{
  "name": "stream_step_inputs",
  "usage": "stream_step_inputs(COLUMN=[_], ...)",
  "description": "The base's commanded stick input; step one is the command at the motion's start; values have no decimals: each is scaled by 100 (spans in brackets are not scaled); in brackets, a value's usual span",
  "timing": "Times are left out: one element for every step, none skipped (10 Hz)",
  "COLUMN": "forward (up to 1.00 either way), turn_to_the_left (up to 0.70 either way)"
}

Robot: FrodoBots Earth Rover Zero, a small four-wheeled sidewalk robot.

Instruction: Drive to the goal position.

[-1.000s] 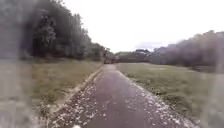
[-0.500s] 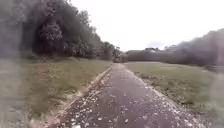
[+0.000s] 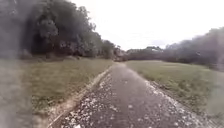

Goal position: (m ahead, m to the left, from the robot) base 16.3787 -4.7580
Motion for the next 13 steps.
stream_step_inputs(forward=[100,100,100,100,100,100,100,100,100,100,100,100,100], turn_to_the_left=[-10,-5,0,0,0,0,0,0,0,0,0,0,0])
